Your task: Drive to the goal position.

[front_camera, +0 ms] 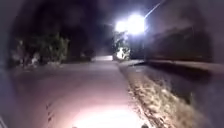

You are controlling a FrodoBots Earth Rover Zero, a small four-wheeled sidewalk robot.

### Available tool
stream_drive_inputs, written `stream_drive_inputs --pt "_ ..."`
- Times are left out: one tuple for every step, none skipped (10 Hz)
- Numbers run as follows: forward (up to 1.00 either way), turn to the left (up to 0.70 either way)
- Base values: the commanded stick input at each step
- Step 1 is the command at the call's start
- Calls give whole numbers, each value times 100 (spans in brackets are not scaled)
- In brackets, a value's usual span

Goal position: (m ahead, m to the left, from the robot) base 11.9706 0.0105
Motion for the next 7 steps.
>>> stream_drive_inputs --pt "70 0" --pt "70 0" --pt "70 0" --pt "70 0" --pt "70 0" --pt "70 0" --pt "70 0"
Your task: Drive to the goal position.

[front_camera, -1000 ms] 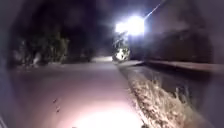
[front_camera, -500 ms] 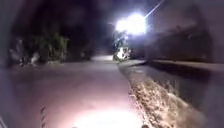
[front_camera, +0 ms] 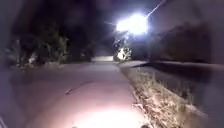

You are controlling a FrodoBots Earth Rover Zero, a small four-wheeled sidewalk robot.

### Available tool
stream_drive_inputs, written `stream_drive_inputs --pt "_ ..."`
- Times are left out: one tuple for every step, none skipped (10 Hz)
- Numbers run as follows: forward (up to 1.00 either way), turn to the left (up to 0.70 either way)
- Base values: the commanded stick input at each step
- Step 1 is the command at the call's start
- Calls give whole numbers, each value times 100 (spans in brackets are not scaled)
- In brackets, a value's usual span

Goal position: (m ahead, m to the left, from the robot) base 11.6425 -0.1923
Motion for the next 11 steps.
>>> stream_drive_inputs --pt "70 0" --pt "70 0" --pt "70 0" --pt "70 0" --pt "70 0" --pt "70 0" --pt "70 0" --pt "70 0" --pt "70 0" --pt "70 -10" --pt "70 -22"
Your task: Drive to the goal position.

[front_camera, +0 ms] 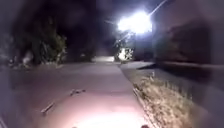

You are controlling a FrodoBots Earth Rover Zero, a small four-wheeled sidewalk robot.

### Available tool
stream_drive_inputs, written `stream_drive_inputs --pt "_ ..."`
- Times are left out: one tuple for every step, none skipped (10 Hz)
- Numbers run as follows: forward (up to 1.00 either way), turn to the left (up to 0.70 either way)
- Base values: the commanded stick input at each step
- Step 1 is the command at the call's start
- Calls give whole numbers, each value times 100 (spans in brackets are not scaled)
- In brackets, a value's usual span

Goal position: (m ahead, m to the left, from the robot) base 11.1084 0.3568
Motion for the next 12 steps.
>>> stream_drive_inputs --pt "70 -35" --pt "70 -23" --pt "70 -12" --pt "70 0" --pt "70 0" --pt "70 0" --pt "70 0" --pt "70 0" --pt "70 0" --pt "70 0" --pt "70 0" --pt "70 0"
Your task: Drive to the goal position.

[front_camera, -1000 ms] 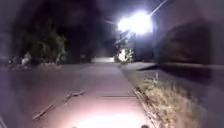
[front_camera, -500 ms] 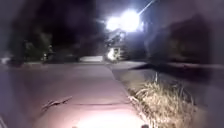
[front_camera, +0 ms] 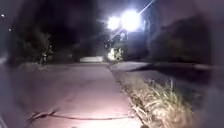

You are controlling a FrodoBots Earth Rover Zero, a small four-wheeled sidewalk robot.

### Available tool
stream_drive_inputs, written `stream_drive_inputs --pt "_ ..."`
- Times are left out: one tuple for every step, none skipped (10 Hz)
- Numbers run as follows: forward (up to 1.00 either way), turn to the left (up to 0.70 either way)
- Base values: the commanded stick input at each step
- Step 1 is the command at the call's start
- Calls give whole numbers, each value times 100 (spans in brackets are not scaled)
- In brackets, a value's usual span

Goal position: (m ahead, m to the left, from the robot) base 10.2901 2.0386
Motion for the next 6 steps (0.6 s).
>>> stream_drive_inputs --pt "70 0" --pt "70 0" --pt "70 0" --pt "70 0" --pt "70 0" --pt "70 0"
